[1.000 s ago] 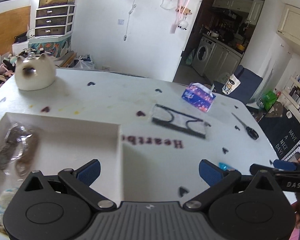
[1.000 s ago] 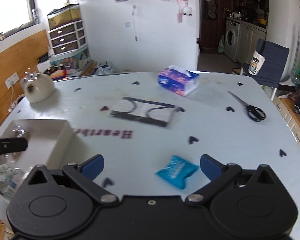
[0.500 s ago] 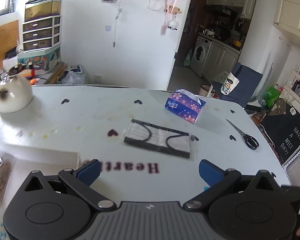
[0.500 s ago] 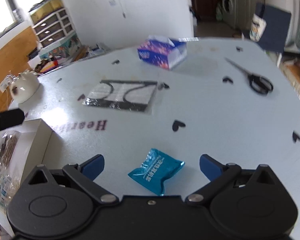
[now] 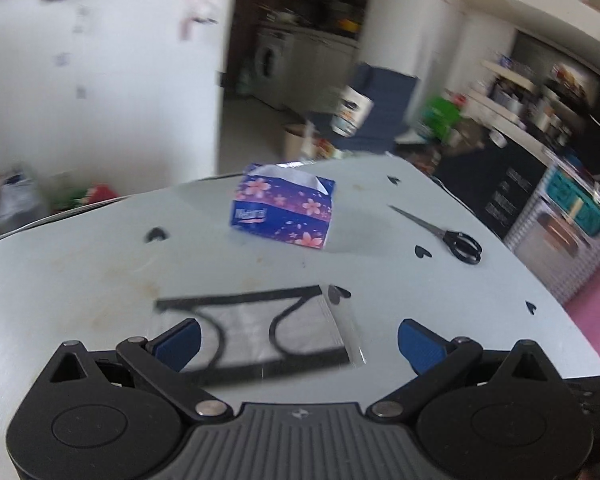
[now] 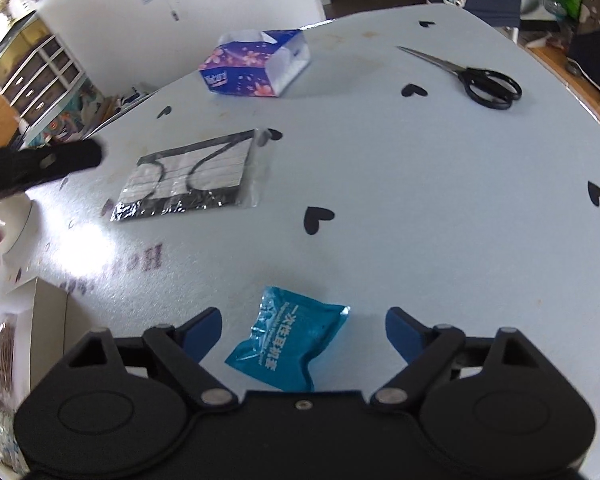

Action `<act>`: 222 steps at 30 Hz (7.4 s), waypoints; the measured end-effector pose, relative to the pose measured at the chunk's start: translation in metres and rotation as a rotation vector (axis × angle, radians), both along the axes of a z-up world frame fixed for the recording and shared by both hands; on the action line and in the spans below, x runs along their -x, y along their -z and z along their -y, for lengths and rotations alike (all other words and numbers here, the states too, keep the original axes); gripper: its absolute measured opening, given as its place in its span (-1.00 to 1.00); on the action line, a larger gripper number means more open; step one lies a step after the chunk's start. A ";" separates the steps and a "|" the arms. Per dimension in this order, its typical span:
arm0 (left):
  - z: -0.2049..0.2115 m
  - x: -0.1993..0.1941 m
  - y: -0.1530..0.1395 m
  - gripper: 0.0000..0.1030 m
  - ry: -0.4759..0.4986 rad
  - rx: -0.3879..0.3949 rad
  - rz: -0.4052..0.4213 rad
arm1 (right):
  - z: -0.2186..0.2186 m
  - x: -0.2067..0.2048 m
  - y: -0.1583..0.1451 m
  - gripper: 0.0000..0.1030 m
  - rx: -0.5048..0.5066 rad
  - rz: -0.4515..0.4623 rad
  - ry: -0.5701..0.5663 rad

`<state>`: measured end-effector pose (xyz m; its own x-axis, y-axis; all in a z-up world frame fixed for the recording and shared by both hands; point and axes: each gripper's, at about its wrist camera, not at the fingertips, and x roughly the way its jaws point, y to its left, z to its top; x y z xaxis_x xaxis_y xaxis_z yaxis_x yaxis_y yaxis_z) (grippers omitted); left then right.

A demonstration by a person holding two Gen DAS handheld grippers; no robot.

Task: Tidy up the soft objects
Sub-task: 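Grasp the blue packet with right tool while left tool grasps the bagged mask, then lift the bagged mask and blue packet and carry them over the tray, then lower both items into the tray and open both tools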

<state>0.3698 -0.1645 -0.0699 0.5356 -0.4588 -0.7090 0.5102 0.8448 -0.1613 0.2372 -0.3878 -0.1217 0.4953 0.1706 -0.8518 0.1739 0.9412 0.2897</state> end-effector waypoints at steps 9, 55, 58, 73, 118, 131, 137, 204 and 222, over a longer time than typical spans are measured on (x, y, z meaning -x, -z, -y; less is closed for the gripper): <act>0.021 -0.105 0.057 1.00 0.124 -0.048 -0.037 | -0.009 -0.010 0.004 0.68 0.013 -0.026 0.052; 0.073 -0.038 0.091 1.00 0.303 -0.350 -0.164 | -0.043 -0.013 0.019 0.18 0.196 -0.060 -0.068; 0.070 -0.035 0.091 0.98 0.305 -0.341 -0.153 | -0.040 -0.011 0.018 0.09 0.189 -0.048 -0.066; 0.047 -0.019 0.076 0.08 0.136 -0.228 -0.142 | -0.035 0.011 0.013 -0.02 0.122 -0.025 -0.043; 0.029 -0.009 0.083 0.25 0.116 -0.267 -0.100 | -0.021 0.040 -0.004 -0.01 0.109 0.023 -0.042; 0.008 0.021 0.057 -0.13 -0.020 -0.144 -0.059 | -0.026 0.038 -0.013 -0.01 0.112 0.059 -0.086; 0.004 0.057 0.032 -0.13 -0.087 -0.075 -0.024 | -0.019 0.041 -0.019 -0.01 0.105 0.087 -0.098; -0.297 0.125 0.038 0.62 0.262 -0.156 -0.068 | -0.280 0.104 -0.076 -0.01 0.133 0.229 -0.095; -0.309 0.132 0.063 0.47 0.173 -0.087 -0.193 | -0.316 0.069 -0.072 -0.01 0.092 0.207 -0.232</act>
